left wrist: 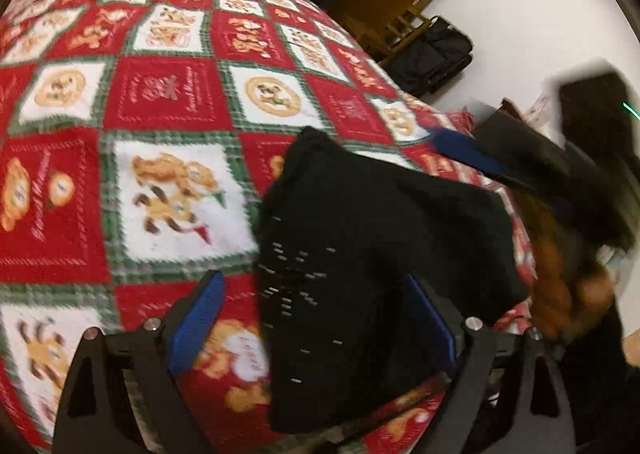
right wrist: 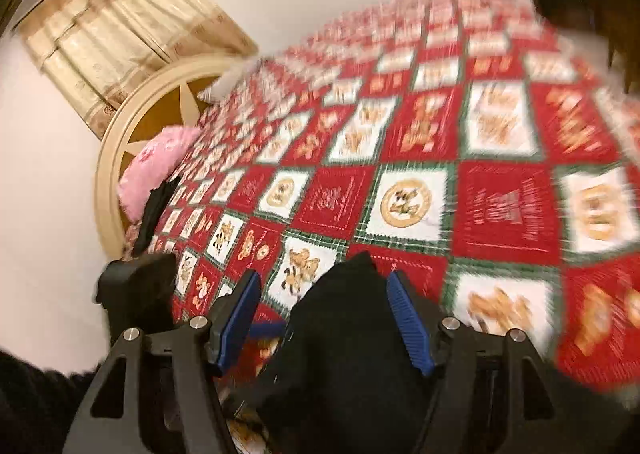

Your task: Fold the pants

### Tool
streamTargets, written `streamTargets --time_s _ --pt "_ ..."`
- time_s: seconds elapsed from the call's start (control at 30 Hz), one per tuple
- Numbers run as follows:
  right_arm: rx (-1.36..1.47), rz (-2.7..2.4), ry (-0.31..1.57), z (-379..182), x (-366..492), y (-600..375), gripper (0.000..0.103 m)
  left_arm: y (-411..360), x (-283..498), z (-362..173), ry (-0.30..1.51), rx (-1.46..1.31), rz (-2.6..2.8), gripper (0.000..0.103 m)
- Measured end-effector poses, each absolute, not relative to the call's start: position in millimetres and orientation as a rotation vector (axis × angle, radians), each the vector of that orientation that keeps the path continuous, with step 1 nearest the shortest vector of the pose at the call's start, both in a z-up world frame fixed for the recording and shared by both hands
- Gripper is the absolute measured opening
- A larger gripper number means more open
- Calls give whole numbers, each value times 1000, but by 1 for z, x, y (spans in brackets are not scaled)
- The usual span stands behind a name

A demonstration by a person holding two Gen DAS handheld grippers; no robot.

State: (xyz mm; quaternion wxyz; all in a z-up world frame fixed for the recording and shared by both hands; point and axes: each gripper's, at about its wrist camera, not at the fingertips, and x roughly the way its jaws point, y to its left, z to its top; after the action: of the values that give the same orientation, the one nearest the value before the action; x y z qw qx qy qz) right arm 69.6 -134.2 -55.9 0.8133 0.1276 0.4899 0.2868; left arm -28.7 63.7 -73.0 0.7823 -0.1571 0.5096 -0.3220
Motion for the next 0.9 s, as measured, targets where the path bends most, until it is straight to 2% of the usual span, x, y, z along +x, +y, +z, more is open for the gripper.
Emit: streamTargets --time_s 0.07,0.17,0.2,0.23,0.27,0.3,0.33,0.37,0.43,0.47,0.63,0.7,0.77,0.83,0.87,0.9 --pt "219 611 1138 -80 96 -121 67 63 -32 -77 1120 -421 -735 92" --pt "169 667 1252 -105 109 -102 67 56 -41 -77 1094 -373 -717 91" --pt "143 700 1265 -108 106 -94 64 54 -43 -77 1087 -365 -713 91" --pt "70 702 1246 -106 100 -86 56 54 -43 -77 1082 -372 -712 90" --pt "-9 686 1230 -105 95 -80 36 53 -44 -77 1080 -382 -716 88" --pt "-58 664 1219 -104 90 -77 24 51 -45 -78 1074 -395 -724 82" --pt "-40 640 1207 -102 87 -80 19 51 -45 -79 1071 -413 -731 63" --pt "-3 607 1200 -101 88 -84 16 50 -45 -82 1082 -433 -730 39" --pt "62 526 1155 -98 84 -95 14 54 -45 -89 1080 -490 -703 27" --pt "99 483 1129 -97 81 -100 14 54 -48 -90 1065 -510 -698 25" --pt "313 434 1041 -102 78 -119 15 40 -59 -73 1001 -358 -655 24" --pt "413 447 1019 -104 85 -125 19 43 -57 -74 1015 -342 -641 24" --pt "486 472 947 -90 88 -135 21 50 -58 -75 1033 -322 -619 28" --pt "516 488 902 -71 87 -143 28 56 -63 -75 1042 -275 -590 37" --pt "500 491 882 -58 84 -147 39 58 -65 -75 1048 -252 -575 46" --pt "451 479 862 -43 77 -150 50 62 -69 -75 1048 -235 -562 49"
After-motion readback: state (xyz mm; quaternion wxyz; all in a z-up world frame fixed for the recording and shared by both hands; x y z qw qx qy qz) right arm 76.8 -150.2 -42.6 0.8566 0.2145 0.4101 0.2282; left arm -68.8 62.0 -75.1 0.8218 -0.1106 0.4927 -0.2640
